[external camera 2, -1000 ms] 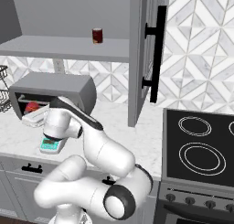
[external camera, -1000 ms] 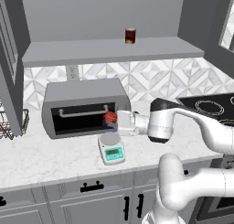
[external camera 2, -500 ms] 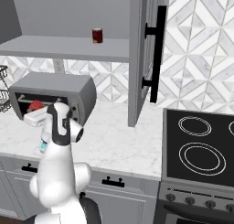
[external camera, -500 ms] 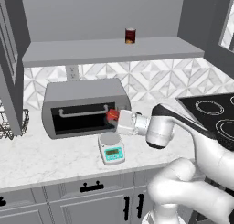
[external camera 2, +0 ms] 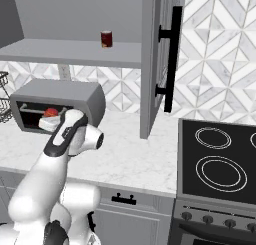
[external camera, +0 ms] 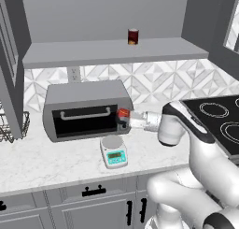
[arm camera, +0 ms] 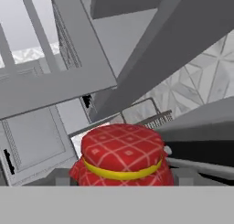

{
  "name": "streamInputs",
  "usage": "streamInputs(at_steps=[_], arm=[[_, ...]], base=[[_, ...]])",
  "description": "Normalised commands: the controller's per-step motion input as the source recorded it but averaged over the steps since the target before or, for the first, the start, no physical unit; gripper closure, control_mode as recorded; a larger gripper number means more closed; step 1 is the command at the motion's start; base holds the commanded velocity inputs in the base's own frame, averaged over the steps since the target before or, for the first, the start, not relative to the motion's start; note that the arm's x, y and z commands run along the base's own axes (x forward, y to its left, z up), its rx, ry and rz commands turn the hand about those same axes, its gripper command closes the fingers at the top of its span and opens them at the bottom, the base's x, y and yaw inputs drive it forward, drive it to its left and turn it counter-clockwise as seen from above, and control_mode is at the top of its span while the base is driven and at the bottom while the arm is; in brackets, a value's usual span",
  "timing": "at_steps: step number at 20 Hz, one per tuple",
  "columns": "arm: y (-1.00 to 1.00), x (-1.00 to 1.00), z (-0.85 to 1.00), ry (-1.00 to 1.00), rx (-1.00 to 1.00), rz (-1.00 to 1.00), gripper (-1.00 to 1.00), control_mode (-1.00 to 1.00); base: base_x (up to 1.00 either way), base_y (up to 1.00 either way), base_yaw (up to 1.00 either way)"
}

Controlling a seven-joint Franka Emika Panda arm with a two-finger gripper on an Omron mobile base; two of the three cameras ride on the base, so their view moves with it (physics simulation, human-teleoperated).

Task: Pick the jam and place it on the digital scale for weighing, and close the cabinet.

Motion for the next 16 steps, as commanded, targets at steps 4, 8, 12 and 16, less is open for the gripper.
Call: streamInputs(at_steps=[4, 8, 12, 16], arm=[[-0.37, 0.0, 0.0, 0.14, -0.01, 0.27, 1.0, -1.0], [0.0, 0.0, -0.11, 0.14, -0.07, 0.46, 1.0, -1.0], [-0.25, 0.05, -0.22, 0.0, 0.0, 0.42, 1.0, -1.0], [-0.25, 0.0, -0.29, -0.15, 0.02, 0.24, 1.0, -1.0]], base=[[0.0, 0.0, 0.0], [0.0, 0.0, 0.0], [0.0, 0.0, 0.0], [0.0, 0.0, 0.0]])
